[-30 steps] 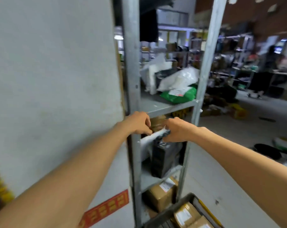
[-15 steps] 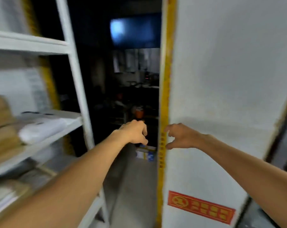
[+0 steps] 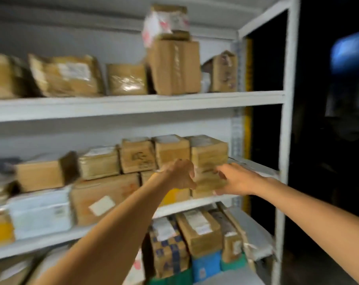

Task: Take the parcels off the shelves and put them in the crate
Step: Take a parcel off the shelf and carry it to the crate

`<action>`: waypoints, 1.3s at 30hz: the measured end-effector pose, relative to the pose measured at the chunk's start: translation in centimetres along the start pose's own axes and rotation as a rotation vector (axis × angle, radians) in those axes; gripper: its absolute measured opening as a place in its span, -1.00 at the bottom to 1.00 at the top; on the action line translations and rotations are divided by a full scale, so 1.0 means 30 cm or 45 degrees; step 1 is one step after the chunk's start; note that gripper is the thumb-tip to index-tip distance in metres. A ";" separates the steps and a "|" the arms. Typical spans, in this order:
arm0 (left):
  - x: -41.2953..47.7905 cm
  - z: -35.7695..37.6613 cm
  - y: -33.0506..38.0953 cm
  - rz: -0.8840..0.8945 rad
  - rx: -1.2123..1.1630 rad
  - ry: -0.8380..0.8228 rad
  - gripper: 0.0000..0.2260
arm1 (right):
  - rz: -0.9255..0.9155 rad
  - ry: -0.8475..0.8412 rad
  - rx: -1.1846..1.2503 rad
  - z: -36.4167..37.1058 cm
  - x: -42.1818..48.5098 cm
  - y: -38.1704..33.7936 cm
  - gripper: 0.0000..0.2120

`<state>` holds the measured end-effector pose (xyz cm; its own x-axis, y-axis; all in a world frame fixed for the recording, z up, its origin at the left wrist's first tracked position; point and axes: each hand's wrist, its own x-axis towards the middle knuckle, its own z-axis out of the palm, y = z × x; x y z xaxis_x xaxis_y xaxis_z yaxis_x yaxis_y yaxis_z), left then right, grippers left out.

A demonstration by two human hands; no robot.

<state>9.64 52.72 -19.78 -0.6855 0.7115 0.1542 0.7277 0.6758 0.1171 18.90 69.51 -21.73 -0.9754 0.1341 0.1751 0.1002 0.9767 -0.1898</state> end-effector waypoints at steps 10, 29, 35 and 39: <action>-0.246 -0.444 -0.272 -0.372 0.200 0.331 -0.70 | -0.551 0.248 0.085 -0.280 0.211 -0.545 -0.46; -0.396 -0.580 -0.409 -0.612 0.258 0.639 -0.62 | -0.676 0.419 0.223 -0.396 0.297 -0.656 -0.35; -0.379 -0.624 -0.511 -0.586 0.228 0.698 -0.61 | -0.657 0.548 0.281 -0.456 0.366 -0.724 -0.42; -0.325 -0.663 -0.547 -0.510 0.237 0.758 -0.60 | -0.596 0.625 0.300 -0.495 0.412 -0.718 -0.44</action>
<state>4.79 30.85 -3.70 -0.7317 0.2144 0.6470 0.3723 0.9208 0.1159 7.60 52.61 -1.12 -0.6990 -0.1758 0.6932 -0.4060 0.8955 -0.1824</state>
